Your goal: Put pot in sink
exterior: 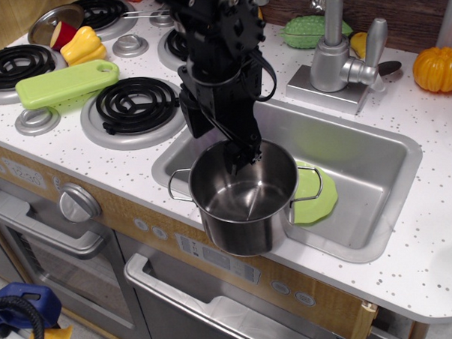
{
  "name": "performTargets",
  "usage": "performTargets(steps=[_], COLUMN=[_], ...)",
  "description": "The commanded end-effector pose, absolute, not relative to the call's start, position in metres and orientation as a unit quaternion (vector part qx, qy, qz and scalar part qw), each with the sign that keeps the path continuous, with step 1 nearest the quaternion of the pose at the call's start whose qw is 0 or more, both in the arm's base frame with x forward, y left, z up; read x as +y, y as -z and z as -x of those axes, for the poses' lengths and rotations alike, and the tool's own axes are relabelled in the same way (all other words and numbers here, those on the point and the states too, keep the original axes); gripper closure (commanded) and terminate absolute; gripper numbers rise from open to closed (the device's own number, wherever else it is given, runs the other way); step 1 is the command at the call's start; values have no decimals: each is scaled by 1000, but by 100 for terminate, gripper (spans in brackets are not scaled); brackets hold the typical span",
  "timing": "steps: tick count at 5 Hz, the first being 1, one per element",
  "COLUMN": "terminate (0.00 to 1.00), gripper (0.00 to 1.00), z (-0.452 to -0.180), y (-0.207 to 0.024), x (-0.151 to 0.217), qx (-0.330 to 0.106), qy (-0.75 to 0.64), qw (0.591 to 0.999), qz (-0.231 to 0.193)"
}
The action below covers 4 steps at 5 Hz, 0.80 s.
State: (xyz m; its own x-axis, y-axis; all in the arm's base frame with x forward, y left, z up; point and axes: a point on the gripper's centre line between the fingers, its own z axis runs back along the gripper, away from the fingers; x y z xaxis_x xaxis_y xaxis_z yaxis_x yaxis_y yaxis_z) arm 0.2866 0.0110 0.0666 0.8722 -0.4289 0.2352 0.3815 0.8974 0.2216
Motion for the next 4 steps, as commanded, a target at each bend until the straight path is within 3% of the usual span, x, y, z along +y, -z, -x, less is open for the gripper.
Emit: performTargets(steps=[1,2,3,4], terminate=[0,0,0,0], gripper=[0,0,100,100], z=[-292,-289,-287,-287], y=[-59,-48,-44,-53], x=[21,24,20,14], qx=[-171,-179,-182,-175], qy=[207,194,188,184], qw=[961,963,965,966], qz=[-70,-47,-32,-43])
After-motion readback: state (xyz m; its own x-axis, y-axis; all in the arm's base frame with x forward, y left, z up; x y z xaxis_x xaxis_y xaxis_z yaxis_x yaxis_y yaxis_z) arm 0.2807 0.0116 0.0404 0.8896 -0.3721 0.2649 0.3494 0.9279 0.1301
